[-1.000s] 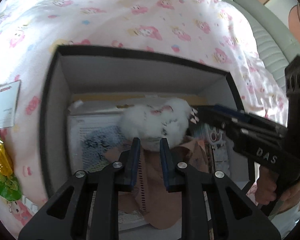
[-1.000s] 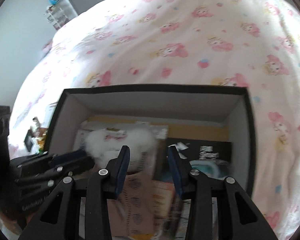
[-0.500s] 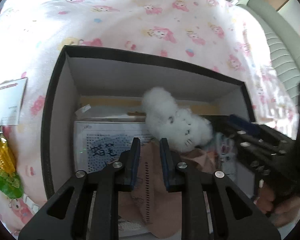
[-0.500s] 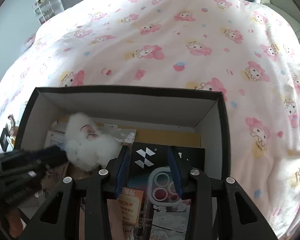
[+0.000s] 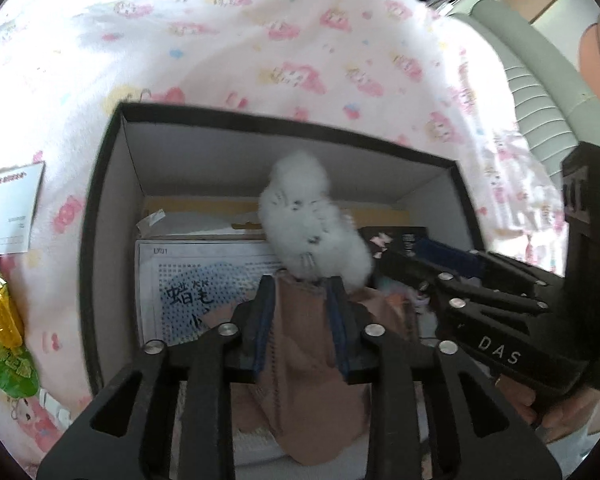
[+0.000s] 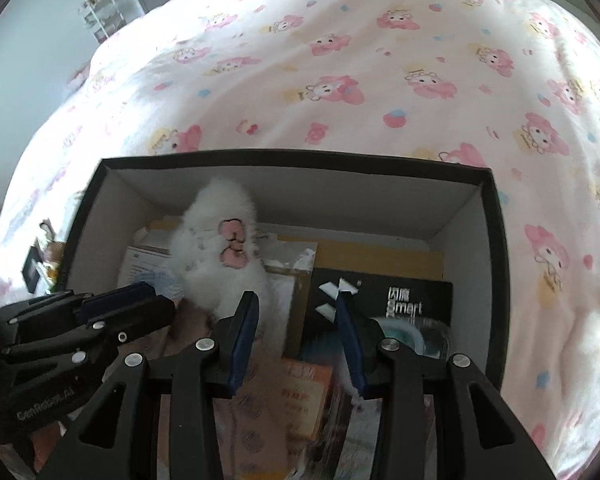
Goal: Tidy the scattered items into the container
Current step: 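Carry the plush toy into the black box and open the left gripper, then move the left gripper back to the items on the sheet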
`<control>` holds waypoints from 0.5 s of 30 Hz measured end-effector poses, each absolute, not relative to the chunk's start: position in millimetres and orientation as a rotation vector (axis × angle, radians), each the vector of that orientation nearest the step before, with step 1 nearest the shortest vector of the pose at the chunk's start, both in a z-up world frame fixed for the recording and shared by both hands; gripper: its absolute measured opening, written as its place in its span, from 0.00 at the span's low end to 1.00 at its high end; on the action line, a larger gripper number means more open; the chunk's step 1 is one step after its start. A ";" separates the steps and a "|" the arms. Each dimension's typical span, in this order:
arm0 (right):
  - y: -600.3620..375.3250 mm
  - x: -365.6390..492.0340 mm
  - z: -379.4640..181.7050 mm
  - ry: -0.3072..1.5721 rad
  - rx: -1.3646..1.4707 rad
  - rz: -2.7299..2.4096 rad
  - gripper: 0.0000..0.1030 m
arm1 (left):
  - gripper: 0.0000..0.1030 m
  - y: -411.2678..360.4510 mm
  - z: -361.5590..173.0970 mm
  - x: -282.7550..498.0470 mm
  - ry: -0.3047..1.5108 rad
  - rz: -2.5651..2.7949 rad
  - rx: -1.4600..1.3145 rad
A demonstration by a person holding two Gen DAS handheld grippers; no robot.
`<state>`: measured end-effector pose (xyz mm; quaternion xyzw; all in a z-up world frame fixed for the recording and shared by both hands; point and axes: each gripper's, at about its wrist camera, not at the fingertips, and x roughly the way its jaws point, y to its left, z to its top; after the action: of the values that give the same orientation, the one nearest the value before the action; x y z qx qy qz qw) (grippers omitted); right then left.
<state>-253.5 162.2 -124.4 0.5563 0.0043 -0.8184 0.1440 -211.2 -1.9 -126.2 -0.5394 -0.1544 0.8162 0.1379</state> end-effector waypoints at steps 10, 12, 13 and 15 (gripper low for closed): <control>141.5 -207.8 -79.8 0.015 1.477 -2.414 0.43 | 0.36 -10.1 -80.5 -170.9 -0.453 2.419 -1.458; 134.1 -198.1 -71.5 0.016 1.439 -2.441 0.43 | 0.36 -19.2 -70.9 -156.4 -0.430 2.440 -1.444; 129.3 -190.9 -67.7 0.016 1.425 -2.446 0.43 | 0.36 -23.2 -67.2 -150.6 -0.415 2.454 -1.437; 119.0 -178.4 -61.9 0.022 1.400 -2.439 0.43 | 0.36 -32.9 -59.6 -135.0 -0.397 2.474 -1.425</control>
<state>-178.4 119.0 -61.9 0.4910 0.0077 -0.8556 0.1638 -135.0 -32.9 -59.6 -0.4901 -0.1367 0.8511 0.1292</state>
